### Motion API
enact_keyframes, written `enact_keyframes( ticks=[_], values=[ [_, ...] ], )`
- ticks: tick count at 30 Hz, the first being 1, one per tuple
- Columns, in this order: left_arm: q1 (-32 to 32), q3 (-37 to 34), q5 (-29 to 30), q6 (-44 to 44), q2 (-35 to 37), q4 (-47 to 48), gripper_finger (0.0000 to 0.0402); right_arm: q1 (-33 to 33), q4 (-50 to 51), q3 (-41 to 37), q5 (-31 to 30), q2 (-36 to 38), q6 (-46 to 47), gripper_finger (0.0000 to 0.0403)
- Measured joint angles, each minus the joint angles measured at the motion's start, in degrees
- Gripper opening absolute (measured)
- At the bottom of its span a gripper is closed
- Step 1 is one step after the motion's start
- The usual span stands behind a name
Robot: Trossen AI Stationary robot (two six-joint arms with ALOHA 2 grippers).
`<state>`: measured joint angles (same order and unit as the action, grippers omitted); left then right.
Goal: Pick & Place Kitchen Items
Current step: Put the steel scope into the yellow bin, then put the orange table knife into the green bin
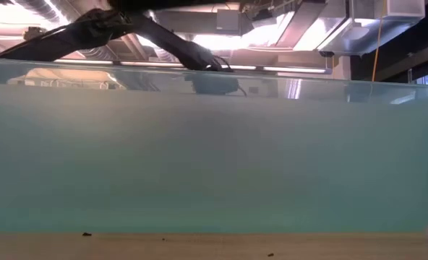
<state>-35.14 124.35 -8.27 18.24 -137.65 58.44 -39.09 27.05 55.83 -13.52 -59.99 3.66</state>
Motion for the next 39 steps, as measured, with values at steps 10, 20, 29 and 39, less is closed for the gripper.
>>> enact_keyframes(
  ticks=[10, 20, 29, 39],
  values=[
    [0.5, -0.04, 5.13, -0.72, -1.24, 1.0, 0.0023, 0.0, 0.46, 0.0, 0.0, 0.0, 0.02, 0.0216],
    [1.14, 4.03, 6.38, -2.69, -1.02, 0.89, 0.0134, 0.0, 0.63, 0.0, 0.02, 0.0, 0.2, 0.0216],
    [3.18, 9.55, 7.29, -2.63, 3.26, 4.47, 0.0186, 0.0, 1.37, 0.0, 0.17, 0.0, 0.47, 0.0216],
    [7.81, 9.59, 2.2, -7.82, 10.73, 11.16, 0.0182, 0.0, 1.56, 0.0, 0.15, 0.0, 1.51, 0.0216]
  ],
)
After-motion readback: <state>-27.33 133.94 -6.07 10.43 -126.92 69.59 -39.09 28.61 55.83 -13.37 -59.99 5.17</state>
